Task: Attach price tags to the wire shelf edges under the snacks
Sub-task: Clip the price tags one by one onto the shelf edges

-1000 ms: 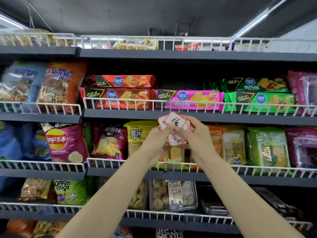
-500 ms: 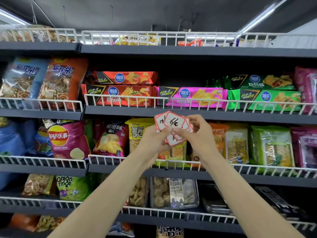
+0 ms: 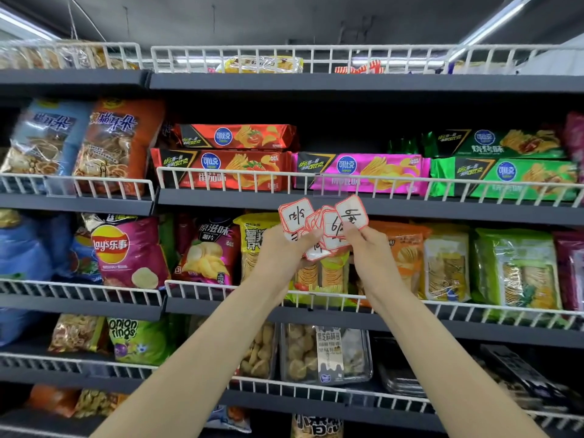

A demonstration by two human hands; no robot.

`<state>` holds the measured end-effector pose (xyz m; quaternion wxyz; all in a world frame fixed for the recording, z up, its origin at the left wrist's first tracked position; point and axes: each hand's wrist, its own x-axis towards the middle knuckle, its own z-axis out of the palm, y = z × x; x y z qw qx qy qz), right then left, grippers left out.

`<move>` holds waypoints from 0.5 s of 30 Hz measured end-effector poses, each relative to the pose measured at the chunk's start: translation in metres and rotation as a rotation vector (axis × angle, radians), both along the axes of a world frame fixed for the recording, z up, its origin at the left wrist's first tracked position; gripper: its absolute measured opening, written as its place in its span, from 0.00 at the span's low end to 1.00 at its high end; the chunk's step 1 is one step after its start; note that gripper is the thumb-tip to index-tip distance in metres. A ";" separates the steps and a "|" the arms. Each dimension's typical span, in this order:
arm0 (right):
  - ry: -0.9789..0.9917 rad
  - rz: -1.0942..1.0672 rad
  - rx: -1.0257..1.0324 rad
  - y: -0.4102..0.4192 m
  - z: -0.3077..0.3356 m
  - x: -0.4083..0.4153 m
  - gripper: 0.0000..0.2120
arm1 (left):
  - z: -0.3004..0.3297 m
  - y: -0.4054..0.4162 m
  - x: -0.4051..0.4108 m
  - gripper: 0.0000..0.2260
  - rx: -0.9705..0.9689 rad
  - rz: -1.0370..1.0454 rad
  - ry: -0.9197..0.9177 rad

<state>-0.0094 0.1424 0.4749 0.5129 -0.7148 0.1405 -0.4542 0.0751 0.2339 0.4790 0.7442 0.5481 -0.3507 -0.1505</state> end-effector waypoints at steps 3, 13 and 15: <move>0.058 0.053 0.040 -0.002 -0.001 -0.001 0.15 | 0.002 -0.001 0.000 0.06 -0.006 0.012 -0.008; -0.020 0.028 0.131 -0.018 0.006 -0.008 0.09 | 0.001 -0.005 0.002 0.05 0.037 0.039 -0.041; -0.064 -0.035 0.121 -0.024 0.011 -0.012 0.07 | 0.001 -0.002 0.005 0.06 0.031 0.043 -0.030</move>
